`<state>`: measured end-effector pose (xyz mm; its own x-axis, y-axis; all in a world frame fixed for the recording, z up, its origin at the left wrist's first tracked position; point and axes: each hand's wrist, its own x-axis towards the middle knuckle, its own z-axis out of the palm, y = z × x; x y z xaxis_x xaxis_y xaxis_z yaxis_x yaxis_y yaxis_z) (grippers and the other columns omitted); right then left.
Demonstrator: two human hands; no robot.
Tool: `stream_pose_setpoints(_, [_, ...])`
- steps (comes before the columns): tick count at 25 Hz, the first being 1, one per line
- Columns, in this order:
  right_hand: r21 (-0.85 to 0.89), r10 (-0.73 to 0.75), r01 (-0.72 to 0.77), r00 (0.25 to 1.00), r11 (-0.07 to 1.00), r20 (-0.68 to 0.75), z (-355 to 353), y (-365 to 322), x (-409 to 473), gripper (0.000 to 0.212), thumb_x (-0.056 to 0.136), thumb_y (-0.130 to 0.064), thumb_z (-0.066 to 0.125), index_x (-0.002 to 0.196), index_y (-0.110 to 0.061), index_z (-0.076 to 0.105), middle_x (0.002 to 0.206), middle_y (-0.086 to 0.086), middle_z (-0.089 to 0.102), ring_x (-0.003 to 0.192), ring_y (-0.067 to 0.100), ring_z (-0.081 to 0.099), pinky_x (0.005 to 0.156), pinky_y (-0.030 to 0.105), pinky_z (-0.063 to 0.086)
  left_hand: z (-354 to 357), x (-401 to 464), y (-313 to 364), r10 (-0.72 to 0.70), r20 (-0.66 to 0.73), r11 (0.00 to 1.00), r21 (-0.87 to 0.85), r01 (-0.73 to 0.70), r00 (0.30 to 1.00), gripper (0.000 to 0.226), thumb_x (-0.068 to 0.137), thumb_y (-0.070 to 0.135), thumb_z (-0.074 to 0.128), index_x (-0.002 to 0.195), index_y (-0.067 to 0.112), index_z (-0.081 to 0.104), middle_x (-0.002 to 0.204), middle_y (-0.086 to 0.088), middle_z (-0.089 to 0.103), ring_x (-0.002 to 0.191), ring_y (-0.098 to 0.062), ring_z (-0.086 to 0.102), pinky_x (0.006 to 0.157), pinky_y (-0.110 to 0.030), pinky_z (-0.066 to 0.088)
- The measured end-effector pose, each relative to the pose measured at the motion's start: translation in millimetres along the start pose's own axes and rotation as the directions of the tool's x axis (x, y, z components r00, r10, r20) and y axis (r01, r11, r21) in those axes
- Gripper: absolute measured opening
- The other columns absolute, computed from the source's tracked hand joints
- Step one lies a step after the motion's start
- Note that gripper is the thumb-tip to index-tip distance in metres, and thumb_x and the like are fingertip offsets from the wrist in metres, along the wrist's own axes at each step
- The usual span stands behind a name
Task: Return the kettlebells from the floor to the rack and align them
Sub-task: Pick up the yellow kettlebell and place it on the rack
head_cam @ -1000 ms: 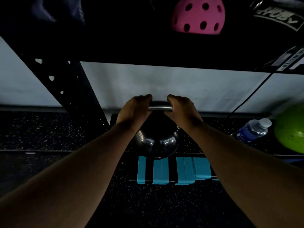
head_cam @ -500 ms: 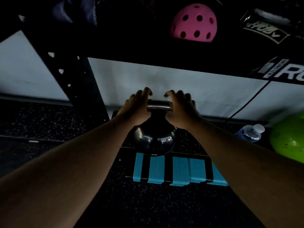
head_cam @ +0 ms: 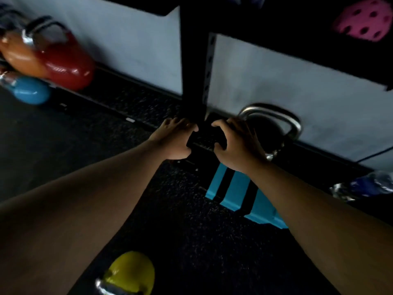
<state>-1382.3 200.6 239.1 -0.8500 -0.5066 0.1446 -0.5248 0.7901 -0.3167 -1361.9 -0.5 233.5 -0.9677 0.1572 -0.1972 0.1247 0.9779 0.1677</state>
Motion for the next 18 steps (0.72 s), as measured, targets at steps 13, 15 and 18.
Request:
stream_pose_setpoints(13, [0.053, 0.010, -0.073, 0.676, 0.996, 0.737, 278.0, -193.5, -167.2, 0.036, 0.082, -0.036, 0.060, 0.117, -0.029, 0.053, 0.114, 0.002, 0.060, 0.112, 0.028, 0.050, 0.095, 0.044, 0.041, 235.0, -266.4, -188.1, -0.053, 0.563, 0.998, -0.005, 0.068, 0.825, 0.068, 0.077, 0.015, 0.065, 0.140, 0.027, 0.041, 0.148, -0.005, 0.041, 0.134, -0.027, 0.038, 0.109, -0.043, 0.033])
stream_pose_setpoints(15, [0.041, 0.023, -0.099, 0.571, 0.994, 0.820, 317.0, -203.4, -202.8, 0.042, 0.081, -0.038, 0.060, 0.122, -0.029, 0.052, 0.119, 0.002, 0.059, 0.116, 0.029, 0.047, 0.095, 0.042, 0.039, 276.2, -290.0, -198.6, -0.010, 0.597, 1.000, -0.013, 0.023, 0.802, 0.069, 0.075, 0.018, 0.066, 0.139, 0.027, 0.041, 0.147, -0.004, 0.041, 0.134, -0.026, 0.038, 0.107, -0.043, 0.035])
stream_pose_setpoints(18, [0.051, 0.006, -0.118, 0.436, 0.992, 0.900, 368.1, -213.0, -253.1, 0.048, 0.081, -0.043, 0.063, 0.124, -0.024, 0.052, 0.127, 0.005, 0.054, 0.119, 0.032, 0.045, 0.088, 0.039, 0.039, 336.6, -314.6, -205.3, 0.067, 0.658, 0.997, -0.022, -0.070, 0.750, 0.069, 0.074, 0.025, 0.067, 0.139, 0.030, 0.043, 0.145, -0.002, 0.044, 0.132, -0.025, 0.042, 0.105, -0.043, 0.039])
